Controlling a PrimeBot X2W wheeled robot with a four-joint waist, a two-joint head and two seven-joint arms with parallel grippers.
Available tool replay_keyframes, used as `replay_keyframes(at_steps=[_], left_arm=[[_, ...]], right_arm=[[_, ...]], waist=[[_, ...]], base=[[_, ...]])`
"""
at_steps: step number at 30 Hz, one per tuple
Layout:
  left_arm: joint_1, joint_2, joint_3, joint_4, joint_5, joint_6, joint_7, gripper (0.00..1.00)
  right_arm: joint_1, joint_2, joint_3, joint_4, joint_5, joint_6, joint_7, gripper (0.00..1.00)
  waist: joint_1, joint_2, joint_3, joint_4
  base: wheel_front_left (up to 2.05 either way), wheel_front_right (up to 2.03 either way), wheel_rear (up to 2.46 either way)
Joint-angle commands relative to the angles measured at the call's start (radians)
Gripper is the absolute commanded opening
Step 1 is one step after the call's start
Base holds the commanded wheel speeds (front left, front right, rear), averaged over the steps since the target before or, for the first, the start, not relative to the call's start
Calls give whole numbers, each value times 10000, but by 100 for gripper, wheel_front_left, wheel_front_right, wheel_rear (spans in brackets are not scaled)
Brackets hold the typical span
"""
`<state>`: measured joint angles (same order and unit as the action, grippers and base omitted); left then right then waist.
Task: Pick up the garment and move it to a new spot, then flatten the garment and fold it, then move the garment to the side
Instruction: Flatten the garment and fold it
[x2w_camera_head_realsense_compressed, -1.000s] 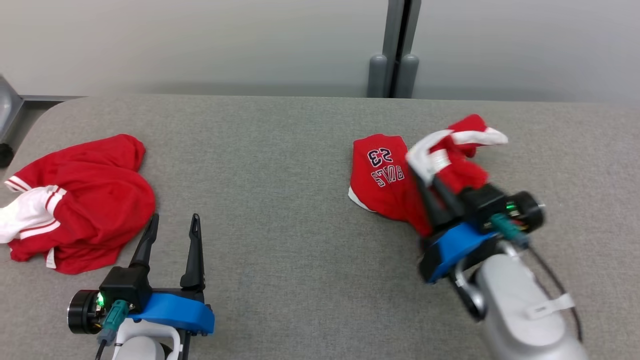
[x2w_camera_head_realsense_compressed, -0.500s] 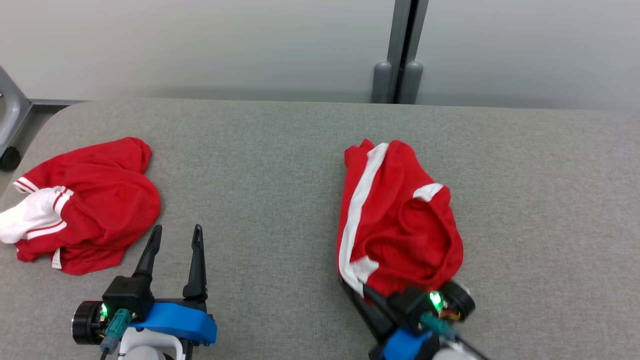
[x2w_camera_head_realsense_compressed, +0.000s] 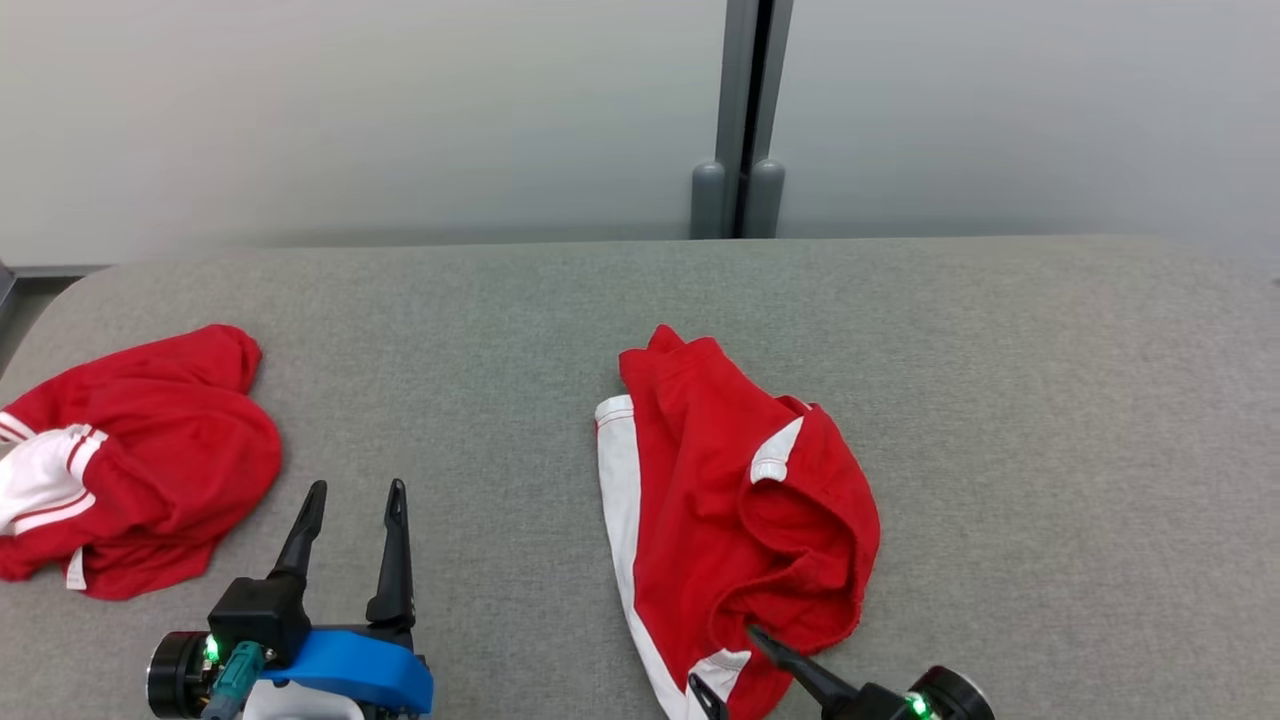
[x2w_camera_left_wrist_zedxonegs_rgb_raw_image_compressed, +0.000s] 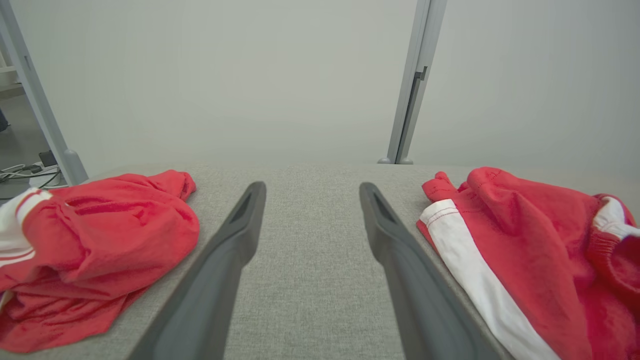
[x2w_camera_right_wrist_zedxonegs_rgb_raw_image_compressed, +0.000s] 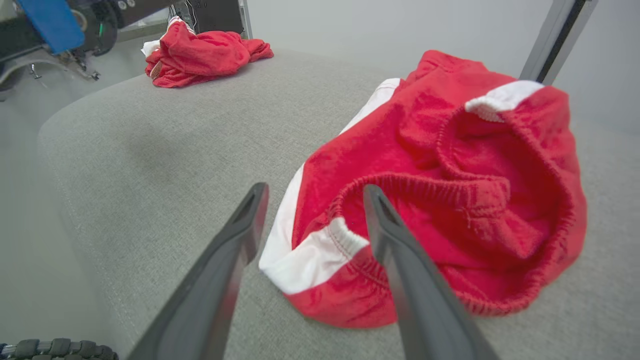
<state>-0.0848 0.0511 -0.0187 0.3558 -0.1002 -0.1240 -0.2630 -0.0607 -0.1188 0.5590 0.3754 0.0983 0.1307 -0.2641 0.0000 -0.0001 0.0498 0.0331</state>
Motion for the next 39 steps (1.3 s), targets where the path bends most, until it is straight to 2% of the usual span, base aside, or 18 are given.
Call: replay_keyframes(at_steps=[1, 5, 8, 21, 22, 23, 24, 28, 31, 39], left_arm=[[6, -14, 60, -14, -50, -24, -27, 100], [88, -15, 155, -61, -48, -26, -27, 100], [120, -7, 203, -86, -9, -30, -27, 100], [-32, -11, 88, -103, 11, -59, -27, 100], [-59, -11, 86, -99, 14, -60, -27, 100], [-72, -14, 84, -102, 16, -61, -27, 100], [-84, -13, 114, -106, 20, -62, -27, 100], [50, -18, 273, -110, 19, -12, -27, 100], [147, -16, 262, -72, -24, 0, -27, 100], [5, -12, 158, -80, -118, 24, -27, 100]], right_arm=[[121, -59, -118, -475, 67, 1, -6, 100], [-149, -204, -266, -643, -34, 1, -6, 100], [-363, -309, -167, -277, -65, 1, -5, 100], [-2333, -208, 1453, 2811, 90, 1, 671, 100], [-2449, -191, 1633, 3023, 206, 1, 686, 65], [-2583, -161, 1762, 3151, 344, 1, 617, 19], [-2708, -149, 1867, 3273, 440, 1, 547, 0], [-2810, -294, 1796, 3506, 837, 1, 231, 0], [-2510, -506, 1307, 3251, 974, 1, 50, 0], [-787, -1166, -1220, 867, 786, 1, -10, 0]], waist=[[0, 1, -151, -165], [0, 1, -245, -259], [0, 1, -282, -240], [0, 1, 62, 360], [0, 1, 97, 405], [0, 1, 132, 435], [0, 1, 153, 444], [0, 1, 167, 281], [0, 1, 114, 45], [0, 1, 31, -637]], base=[[0, 0, 0], [0, 0, 0], [0, 0, 0], [0, 0, 0], [0, 0, 0], [0, 0, 0], [0, 0, 0], [0, 0, 0], [0, 0, 0], [0, 0, 0]])
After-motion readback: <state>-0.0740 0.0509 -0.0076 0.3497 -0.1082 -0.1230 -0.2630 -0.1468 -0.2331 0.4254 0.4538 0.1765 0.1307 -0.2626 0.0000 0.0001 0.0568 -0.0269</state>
